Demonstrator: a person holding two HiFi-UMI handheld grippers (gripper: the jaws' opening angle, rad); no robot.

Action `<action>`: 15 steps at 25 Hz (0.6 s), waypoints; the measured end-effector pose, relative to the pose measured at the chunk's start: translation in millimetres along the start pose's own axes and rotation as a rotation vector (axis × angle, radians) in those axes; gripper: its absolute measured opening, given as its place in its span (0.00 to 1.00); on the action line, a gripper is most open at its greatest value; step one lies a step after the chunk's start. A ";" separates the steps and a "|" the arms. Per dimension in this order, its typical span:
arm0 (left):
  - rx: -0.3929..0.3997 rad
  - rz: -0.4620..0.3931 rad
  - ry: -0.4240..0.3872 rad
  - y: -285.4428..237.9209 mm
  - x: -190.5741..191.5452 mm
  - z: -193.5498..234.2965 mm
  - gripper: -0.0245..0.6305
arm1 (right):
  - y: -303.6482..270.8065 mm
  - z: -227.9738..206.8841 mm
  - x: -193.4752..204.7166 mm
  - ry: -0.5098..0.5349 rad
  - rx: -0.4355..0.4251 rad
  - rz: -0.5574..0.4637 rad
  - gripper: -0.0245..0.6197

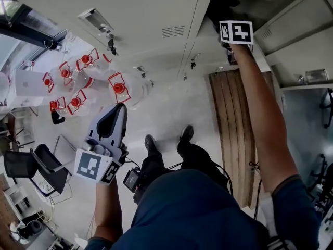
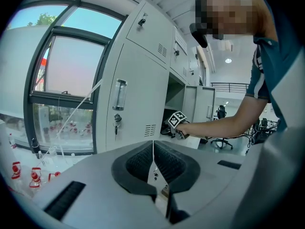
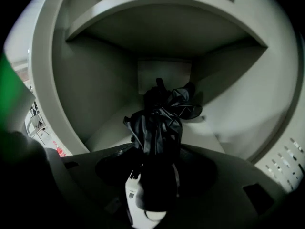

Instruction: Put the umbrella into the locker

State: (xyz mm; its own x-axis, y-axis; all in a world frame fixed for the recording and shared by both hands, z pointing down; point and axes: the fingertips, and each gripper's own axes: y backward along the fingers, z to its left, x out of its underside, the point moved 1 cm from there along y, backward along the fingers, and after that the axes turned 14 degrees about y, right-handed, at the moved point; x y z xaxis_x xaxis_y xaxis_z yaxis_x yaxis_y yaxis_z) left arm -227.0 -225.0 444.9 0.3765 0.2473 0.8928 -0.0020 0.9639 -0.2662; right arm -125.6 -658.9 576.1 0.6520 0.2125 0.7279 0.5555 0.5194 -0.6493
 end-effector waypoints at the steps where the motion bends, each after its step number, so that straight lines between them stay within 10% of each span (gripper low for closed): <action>1: 0.003 -0.004 -0.003 2.2 -2.9 1.1 0.07 | 5.1 -0.8 -0.1 -0.003 0.009 -0.005 0.40; 15: 0.033 -0.062 -0.022 41.6 -42.7 23.9 0.07 | 137.6 12.8 -2.1 -0.076 0.108 -0.152 0.40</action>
State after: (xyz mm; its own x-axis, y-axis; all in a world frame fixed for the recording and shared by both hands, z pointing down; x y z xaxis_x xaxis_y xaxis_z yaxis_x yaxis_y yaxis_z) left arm -265.3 -193.1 404.4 0.3561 0.1893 0.9151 -0.0102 0.9800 -0.1987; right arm -57.1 -577.3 488.1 0.5217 0.1848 0.8329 0.5834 0.6351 -0.5063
